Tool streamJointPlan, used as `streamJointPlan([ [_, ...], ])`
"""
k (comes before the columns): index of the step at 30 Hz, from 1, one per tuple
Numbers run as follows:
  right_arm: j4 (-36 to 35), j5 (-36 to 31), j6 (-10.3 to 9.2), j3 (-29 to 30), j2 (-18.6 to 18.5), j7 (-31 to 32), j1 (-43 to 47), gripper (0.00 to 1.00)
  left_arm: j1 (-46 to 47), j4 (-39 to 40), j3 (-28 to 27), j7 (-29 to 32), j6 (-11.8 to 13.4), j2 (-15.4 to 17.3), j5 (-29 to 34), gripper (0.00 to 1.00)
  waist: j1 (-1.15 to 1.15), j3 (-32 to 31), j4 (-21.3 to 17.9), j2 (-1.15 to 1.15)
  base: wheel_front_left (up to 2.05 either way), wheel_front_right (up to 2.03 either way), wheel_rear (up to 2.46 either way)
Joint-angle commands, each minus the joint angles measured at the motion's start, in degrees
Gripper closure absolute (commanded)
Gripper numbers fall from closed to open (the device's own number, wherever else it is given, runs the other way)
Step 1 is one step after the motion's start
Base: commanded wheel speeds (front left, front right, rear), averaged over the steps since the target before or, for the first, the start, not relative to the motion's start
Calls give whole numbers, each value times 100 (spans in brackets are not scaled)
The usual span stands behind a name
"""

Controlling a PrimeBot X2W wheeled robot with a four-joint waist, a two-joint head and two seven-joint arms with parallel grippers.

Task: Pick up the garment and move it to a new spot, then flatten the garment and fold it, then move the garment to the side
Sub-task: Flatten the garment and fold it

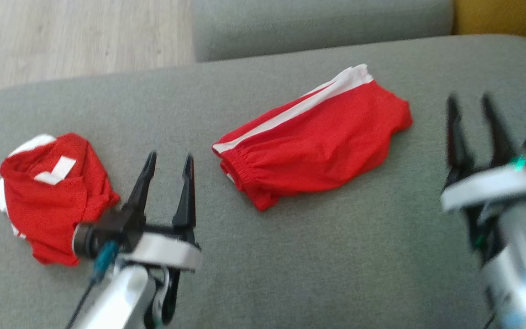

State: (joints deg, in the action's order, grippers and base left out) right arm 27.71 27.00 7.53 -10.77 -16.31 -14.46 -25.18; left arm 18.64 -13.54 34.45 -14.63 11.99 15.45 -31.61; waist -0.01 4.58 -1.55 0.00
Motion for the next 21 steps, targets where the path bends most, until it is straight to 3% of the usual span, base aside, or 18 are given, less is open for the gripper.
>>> streamJointPlan([
  [1, -428, -206, -4, 155, 329, -53, 342, 0, -68, 272, -398, -36, 53, 3, 78, 0, 1, -168, -106, 0, 0, 0, 0],
  [4, -813, -560, -4, 430, 806, -53, 999, 0, -502, 345, -612, -36, 75, -138, 143, 0, 1, -246, -130, 0, 0, 0, 0],
  [8, -1092, -981, -4, 602, 1133, -43, 1654, 0, -982, 305, -811, -36, 0, -331, 256, 0, 1, -292, -133, 0, 0, 0, 0],
  [15, -1419, -1227, -4, 772, 1294, 168, 1875, 0, -1046, 231, -1018, -36, -263, -532, 559, 0, 1, -96, 33, 0, 0, 0, 0],
  [21, -1615, -1119, -4, 974, 1274, 614, 1318, 0, -661, 210, -1054, -37, -425, -683, 780, 0, 1, 413, 301, 0, 0, 0, 0],
])
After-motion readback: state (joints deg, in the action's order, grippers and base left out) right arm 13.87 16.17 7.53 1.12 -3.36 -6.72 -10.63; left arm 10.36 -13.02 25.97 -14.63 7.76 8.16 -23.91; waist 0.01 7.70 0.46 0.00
